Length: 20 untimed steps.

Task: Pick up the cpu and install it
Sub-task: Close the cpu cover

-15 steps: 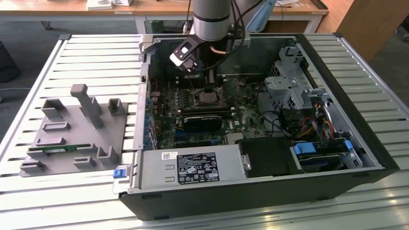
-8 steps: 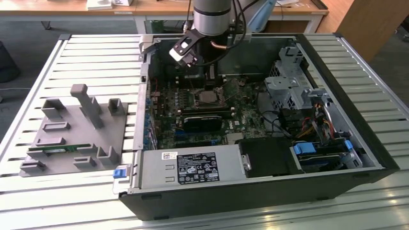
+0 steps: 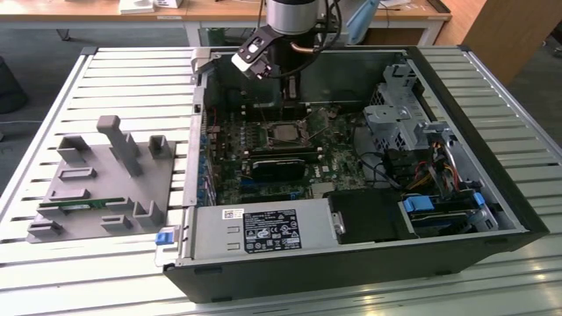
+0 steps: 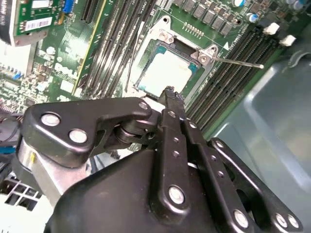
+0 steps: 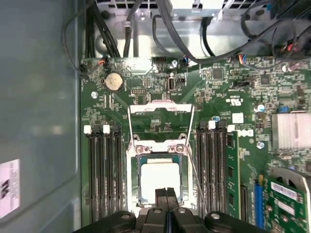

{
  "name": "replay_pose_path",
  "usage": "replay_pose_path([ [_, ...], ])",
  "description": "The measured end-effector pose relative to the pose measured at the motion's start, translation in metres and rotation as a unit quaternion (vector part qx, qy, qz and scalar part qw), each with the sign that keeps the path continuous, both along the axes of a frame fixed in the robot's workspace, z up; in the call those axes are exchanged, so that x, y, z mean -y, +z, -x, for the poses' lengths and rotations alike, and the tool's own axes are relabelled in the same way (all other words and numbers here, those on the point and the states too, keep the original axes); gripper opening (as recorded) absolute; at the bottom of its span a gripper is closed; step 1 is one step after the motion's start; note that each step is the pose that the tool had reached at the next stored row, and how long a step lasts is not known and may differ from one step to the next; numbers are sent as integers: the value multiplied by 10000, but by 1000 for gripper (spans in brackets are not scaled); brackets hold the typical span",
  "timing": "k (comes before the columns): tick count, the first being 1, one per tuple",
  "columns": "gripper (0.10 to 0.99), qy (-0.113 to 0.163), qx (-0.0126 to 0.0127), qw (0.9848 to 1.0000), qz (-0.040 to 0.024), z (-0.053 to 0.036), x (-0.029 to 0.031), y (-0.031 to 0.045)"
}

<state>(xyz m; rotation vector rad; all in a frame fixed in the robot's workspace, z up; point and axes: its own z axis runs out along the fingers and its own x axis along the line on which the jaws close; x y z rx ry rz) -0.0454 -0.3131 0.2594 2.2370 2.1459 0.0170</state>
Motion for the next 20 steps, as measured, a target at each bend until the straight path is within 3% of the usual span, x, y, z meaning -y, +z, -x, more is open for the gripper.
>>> replay_pose_path([
  [4,106,0,0,10000,0,0,16,20],
  [8,106,0,0,10000,0,4,103,18],
  [11,106,0,0,10000,0,-6,127,17],
  [15,106,1,1,10000,0,-118,127,17],
  [20,106,119,2,9999,-10,-190,127,12],
])
